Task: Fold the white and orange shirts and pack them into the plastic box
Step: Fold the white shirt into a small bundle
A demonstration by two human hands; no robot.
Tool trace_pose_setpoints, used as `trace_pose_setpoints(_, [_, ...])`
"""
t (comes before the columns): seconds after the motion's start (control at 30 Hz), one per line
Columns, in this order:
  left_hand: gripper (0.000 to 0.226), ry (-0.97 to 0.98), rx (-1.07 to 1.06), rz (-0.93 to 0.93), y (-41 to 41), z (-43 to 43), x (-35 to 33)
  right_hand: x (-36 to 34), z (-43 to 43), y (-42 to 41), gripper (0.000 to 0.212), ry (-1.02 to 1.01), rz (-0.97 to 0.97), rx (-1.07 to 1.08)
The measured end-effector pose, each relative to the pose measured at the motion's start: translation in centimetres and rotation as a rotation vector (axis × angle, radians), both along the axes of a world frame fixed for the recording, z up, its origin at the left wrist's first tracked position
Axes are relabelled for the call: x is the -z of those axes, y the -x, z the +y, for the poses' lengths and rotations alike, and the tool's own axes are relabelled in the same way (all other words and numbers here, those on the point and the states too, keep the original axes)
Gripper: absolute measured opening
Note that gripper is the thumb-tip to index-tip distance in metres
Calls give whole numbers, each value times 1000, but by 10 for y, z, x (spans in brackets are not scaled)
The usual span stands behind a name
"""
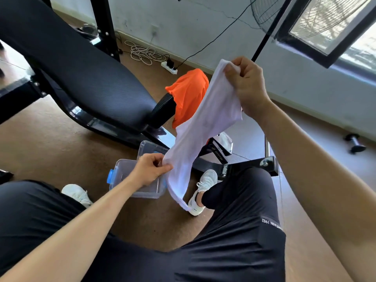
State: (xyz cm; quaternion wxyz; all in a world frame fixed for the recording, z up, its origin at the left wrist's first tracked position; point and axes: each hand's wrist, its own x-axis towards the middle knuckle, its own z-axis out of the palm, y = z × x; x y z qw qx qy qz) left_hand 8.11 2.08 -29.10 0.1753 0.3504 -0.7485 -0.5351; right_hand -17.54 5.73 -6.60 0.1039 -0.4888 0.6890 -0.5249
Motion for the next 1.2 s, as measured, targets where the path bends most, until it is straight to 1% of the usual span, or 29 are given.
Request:
trace_pose_setpoints(0.07, [12, 66, -2, 2, 7, 5, -1, -11, 3, -4, 18, -15, 37, -77])
trace_pose_setpoints(0.13, [14, 189, 33, 8, 16, 11, 1, -20, 7, -6, 16, -32, 54, -148])
trace_pose_setpoints(0.2, [13, 280, 2, 27, 25, 14, 1, -27, 11, -5, 14, -52, 63, -207])
trace_pose_setpoints(0.23, [16, 293, -33, 45, 29, 15, 0, -30, 13, -3, 13, -67, 60, -235])
trace_pose_setpoints(0.37, [56, 224, -142, 193, 42, 15, -17, -35, 23, 6, 17, -130, 1, -339])
trace_pose_setpoints(0.47, [75, 269, -188, 272, 55, 17, -32, -33, 29, 12, 24, -169, -59, -372])
trace_pose_setpoints(0.57, [102, 311, -178, 223, 66, 19, -40, -27, 31, 12, 17, -192, -105, -381])
trace_pose_setpoints(0.63, [120, 288, -163, 149, 71, 18, -37, -21, 31, 8, 14, -195, -125, -385])
trace_pose_setpoints(0.7, [127, 248, -137, 83, 76, 17, -34, -16, 30, 4, 16, -196, -139, -391])
trace_pose_setpoints(0.77, [121, 216, -113, 39, 81, 15, -31, -10, 28, 0, 15, -195, -159, -402])
trace_pose_setpoints(0.8, [111, 218, -104, 16, 81, 14, -30, -7, 28, 0, 13, -194, -169, -408])
trace_pose_setpoints(0.83, [97, 234, -95, -7, 81, 12, -27, -4, 27, -1, 11, -191, -180, -411])
trace_pose_setpoints(0.93, [46, 266, -53, -29, 71, 1, -17, 1, 29, 1, 13, -182, -205, -404])
trace_pose_setpoints(0.97, [36, 247, -32, -21, 65, -2, -14, 1, 30, 2, 14, -181, -209, -393])
trace_pose_setpoints(1.07, [22, 184, 39, -15, 48, -6, -9, 2, 32, 7, 17, -167, -206, -301])
trace_pose_setpoints(1.13, [14, 193, 61, -23, 38, -5, -6, 5, 31, 10, 14, -161, -158, -208])
trace_pose_setpoints(1.2, [9, 199, 55, -38, 29, -4, -4, 11, 29, 14, 12, -153, -151, -143])
